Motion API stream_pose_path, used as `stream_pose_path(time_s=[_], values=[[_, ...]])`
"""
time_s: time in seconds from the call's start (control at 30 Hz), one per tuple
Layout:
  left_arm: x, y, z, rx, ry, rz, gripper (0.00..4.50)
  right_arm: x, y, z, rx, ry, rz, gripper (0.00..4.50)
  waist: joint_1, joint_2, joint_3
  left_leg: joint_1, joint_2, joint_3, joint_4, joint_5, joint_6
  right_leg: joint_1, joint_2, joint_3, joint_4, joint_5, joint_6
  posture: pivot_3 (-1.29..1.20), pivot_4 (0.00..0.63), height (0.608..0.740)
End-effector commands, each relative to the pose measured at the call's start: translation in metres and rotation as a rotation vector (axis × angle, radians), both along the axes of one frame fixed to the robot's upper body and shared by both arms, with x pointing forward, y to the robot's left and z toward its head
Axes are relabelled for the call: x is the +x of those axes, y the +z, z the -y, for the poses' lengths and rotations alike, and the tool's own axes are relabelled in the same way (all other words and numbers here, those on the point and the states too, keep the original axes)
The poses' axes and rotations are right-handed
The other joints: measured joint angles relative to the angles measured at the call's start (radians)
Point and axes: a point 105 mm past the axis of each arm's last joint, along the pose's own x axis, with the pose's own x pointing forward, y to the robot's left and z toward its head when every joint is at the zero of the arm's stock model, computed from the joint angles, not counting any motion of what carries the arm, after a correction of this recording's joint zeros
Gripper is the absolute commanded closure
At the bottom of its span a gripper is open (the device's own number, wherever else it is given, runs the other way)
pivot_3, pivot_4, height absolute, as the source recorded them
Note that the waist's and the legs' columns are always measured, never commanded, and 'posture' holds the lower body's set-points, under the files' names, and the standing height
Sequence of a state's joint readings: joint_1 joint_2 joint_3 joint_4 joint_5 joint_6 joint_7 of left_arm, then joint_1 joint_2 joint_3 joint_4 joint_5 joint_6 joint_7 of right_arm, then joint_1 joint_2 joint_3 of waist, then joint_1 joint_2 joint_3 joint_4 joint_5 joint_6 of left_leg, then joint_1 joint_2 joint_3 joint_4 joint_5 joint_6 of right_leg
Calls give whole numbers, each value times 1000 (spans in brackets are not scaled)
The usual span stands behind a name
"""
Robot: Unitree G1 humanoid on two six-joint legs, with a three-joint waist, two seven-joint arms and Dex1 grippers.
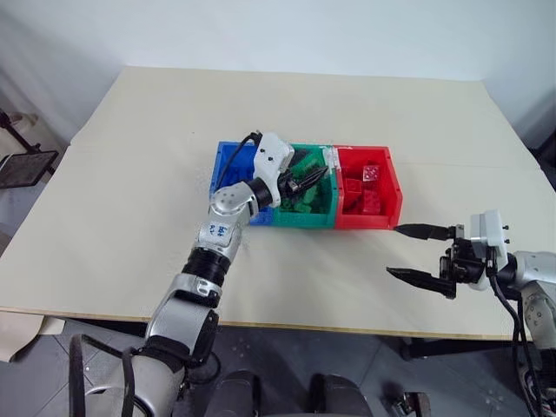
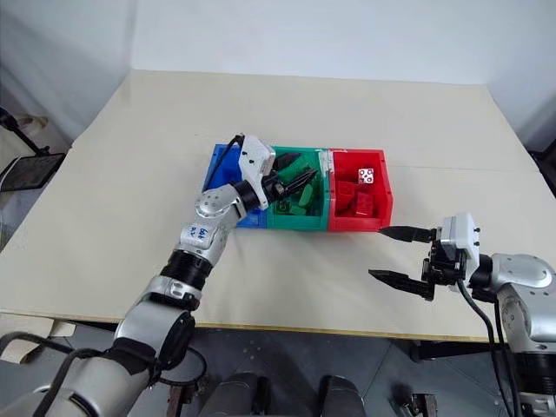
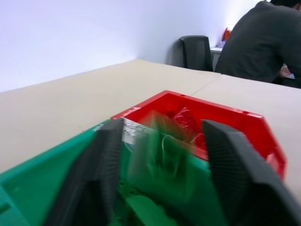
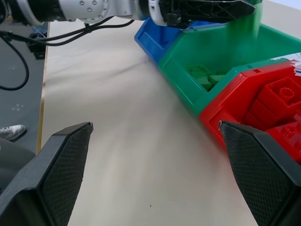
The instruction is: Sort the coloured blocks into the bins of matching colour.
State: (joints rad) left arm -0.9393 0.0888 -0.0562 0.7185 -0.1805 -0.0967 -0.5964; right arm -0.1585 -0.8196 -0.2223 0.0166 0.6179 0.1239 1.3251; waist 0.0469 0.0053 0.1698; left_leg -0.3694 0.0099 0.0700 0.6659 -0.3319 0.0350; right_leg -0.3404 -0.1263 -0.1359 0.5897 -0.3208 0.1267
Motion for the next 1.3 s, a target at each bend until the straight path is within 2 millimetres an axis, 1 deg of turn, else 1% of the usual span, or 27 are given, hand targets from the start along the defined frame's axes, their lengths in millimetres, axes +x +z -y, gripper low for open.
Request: stream_pose_path(time_s=[0.03,0.07,0.1,0.23,0.3,0.37,0.43,0.5,0.53,0.6,0.67,0.7,0.8,0.9,0.93,1.07,1.13,1.3], values=[[-2,12,-3,-12,-27,56,461,-3,12,3,14,-14,49,0,0,-1,0,0,0,0,0,0,0,0,0,0,0,0,0,0,150,740],[-3,12,-6,-9,-25,59,108,-4,12,3,14,-17,49,0,0,-1,0,0,0,0,0,0,0,0,0,0,0,0,0,0,150,740],[-4,10,-10,-1,-23,58,25,-4,11,4,13,-18,47,0,0,-1,0,0,0,0,0,0,0,0,0,0,0,0,0,0,150,740],[-17,12,-28,7,-35,87,25,0,11,3,9,-14,43,0,-6,-1,0,0,0,-1,0,0,0,0,0,0,1,0,0,0,150,740],[-32,11,-36,29,-67,84,25,3,12,3,5,-4,42,0,-12,-1,0,0,1,-1,0,0,0,0,0,1,1,0,0,0,150,740],[-53,6,-47,32,-105,38,25,5,13,3,4,7,42,0,-21,-1,0,0,1,-2,0,0,0,0,0,1,1,0,0,0,150,740],[-81,-5,-66,60,-131,-6,25,8,16,4,11,13,48,0,-26,0,0,0,1,-3,0,0,0,0,0,1,2,0,0,0,150,740],[-100,-13,-81,84,-139,-45,25,10,19,6,17,12,56,0,-27,0,0,1,1,-3,-1,0,0,1,-1,4,2,0,0,0,150,740],[-111,-17,-93,86,-137,-78,25,10,21,7,17,15,60,0,-27,0,0,1,1,-5,0,0,0,1,-1,5,2,0,0,0,150,740],[-129,-24,-110,105,-128,-133,25,10,20,8,-8,32,53,0,-27,0,0,1,2,-5,0,0,0,2,-4,7,1,0,0,0,150,740],[-142,-29,-122,131,-118,-175,25,10,17,8,-50,61,36,0,-23,0,0,0,2,-5,0,0,0,2,-5,8,-1,0,-1,0,150,740],[-152,-37,-134,159,-102,-206,25,10,14,6,-102,99,27,0,-24,0,0,1,1,-6,0,0,0,3,-6,8,0,0,-1,0,150,740],[-169,-47,-156,207,-70,-260,25,16,14,4,-171,159,23,0,-27,1,0,1,1,-6,0,0,0,3,-7,9,-2,0,-1,0,150,740],[-174,-50,-190,229,21,-272,25,28,22,-2,-167,199,37,0,-33,2,0,1,2,-5,0,-1,-1,3,-7,9,-3,-1,-2,0,150,740],[-174,-49,-198,237,44,-264,25,31,23,-3,-169,209,37,0,-33,2,0,1,3,-5,0,-1,-1,3,-7,9,-3,-1,-3,0,150,740],[-170,-43,-221,246,128,-219,25,38,23,-4,-176,218,33,0,-32,2,0,1,3,-6,-1,-1,-2,2,-7,7,-2,-2,-3,0,150,740],[-168,-41,-227,253,147,-208,25,40,23,-5,-174,218,34,0,-33,2,0,0,3,-6,-1,-1,-2,2,-7,7,-1,-2,-3,0,150,740],[-162,-36,-227,247,156,-163,25,42,21,-3,-158,199,35,0,-34,2,0,0,3,-6,-1,-1,-2,1,-7,6,0,-2,-3,0,150,740]])
